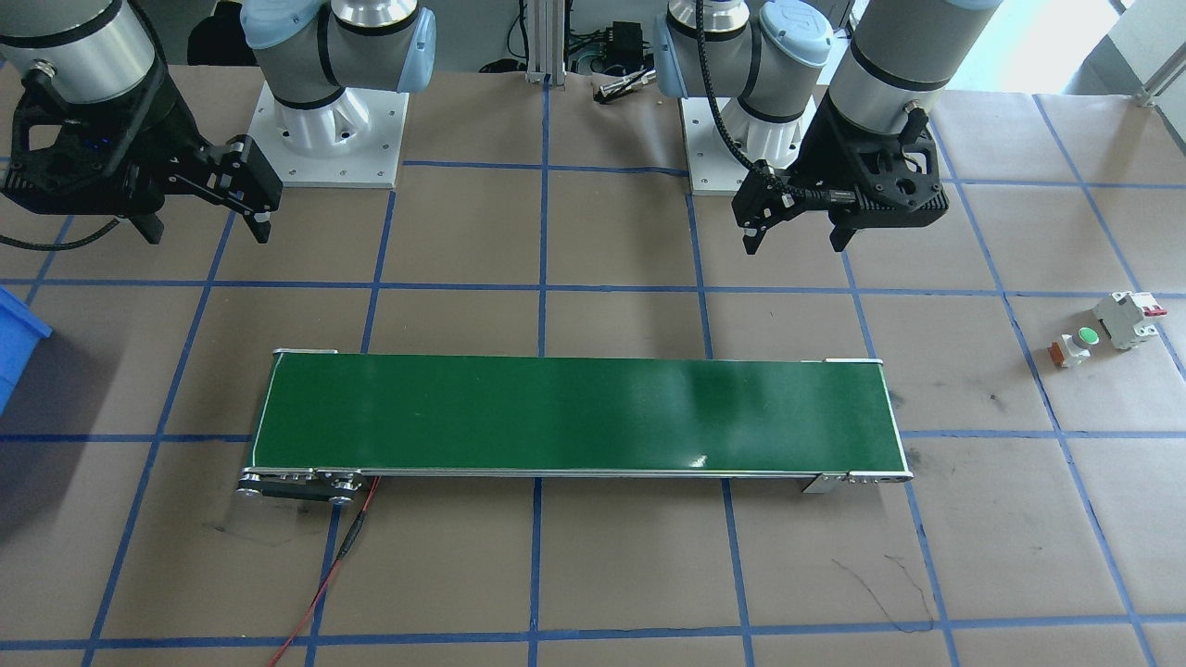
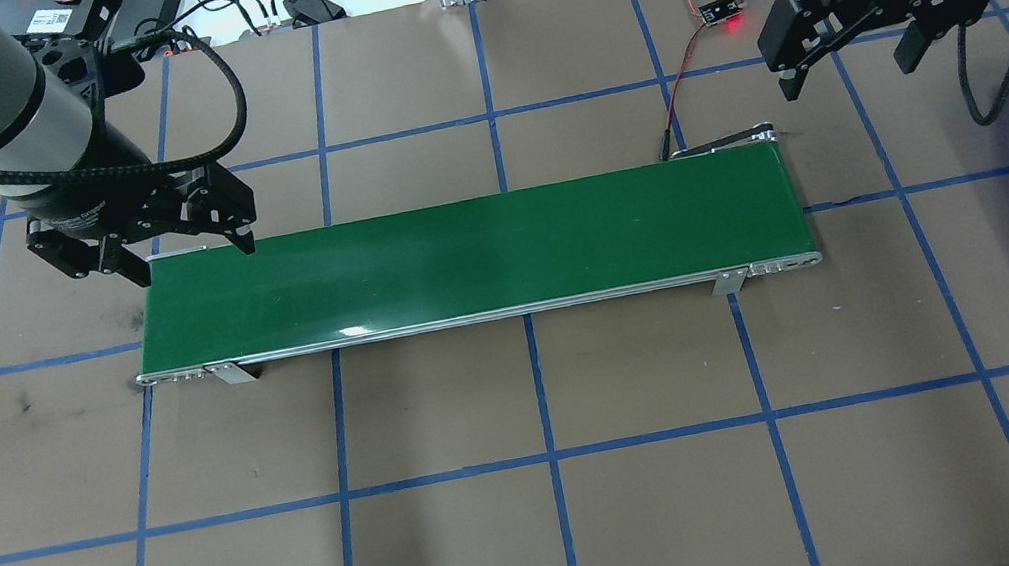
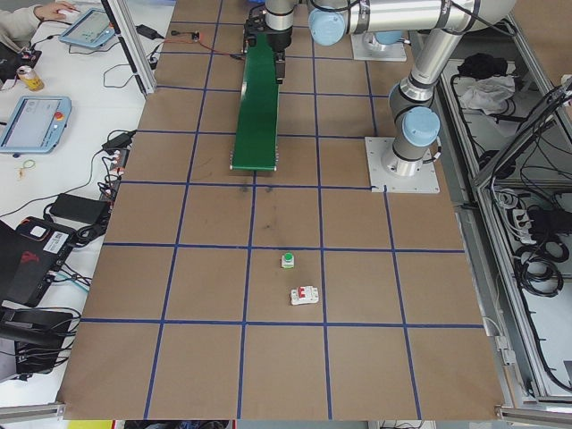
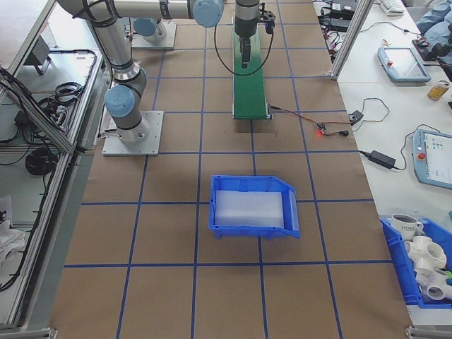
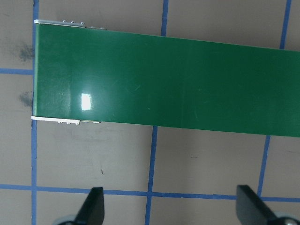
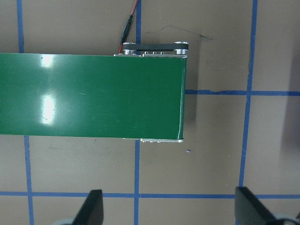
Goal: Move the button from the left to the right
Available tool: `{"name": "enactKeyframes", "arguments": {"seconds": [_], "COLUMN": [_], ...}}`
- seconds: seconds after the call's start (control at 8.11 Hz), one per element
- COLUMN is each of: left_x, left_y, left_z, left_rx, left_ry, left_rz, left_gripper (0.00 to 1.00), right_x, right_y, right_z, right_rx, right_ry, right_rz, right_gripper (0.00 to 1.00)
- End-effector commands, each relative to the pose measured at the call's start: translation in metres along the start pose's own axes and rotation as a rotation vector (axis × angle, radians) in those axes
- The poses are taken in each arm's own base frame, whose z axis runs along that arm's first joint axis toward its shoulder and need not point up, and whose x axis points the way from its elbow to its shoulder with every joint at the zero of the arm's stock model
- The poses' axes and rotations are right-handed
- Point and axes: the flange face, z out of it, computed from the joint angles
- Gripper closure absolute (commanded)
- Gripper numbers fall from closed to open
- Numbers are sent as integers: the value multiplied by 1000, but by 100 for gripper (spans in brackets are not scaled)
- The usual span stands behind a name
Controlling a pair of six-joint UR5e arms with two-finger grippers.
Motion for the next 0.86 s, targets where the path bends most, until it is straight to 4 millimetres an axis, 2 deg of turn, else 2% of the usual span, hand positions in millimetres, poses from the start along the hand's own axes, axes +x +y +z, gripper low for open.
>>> {"name": "enactKeyframes", "arguments": {"seconds": [0.0,0.12,0.25,0.37,0.49,0.62,0.74], "left_x": [-1,-8,-32,-89,-164,-238,-296], "left_y": [1,-2,-9,-23,-28,-26,-21], "left_z": [2,0,-3,0,-3,0,7], "left_rx": [-3,1,4,-1,-1,-3,-16], "left_ry": [5,-10,-12,-6,-7,-9,-1], "left_rz": [11,18,24,-7,-30,-78,-80], "left_gripper": [0,0,0,0,0,0,0], "right_x": [0,0,0,0,0,0,0], "right_y": [0,0,0,0,0,0,0], "right_z": [0,0,0,0,0,0,0], "right_rx": [0,0,0,0,0,0,0], "right_ry": [0,0,0,0,0,0,0], "right_rz": [0,0,0,0,0,-2,-2], "right_gripper": [0,0,0,0,0,0,0]}}
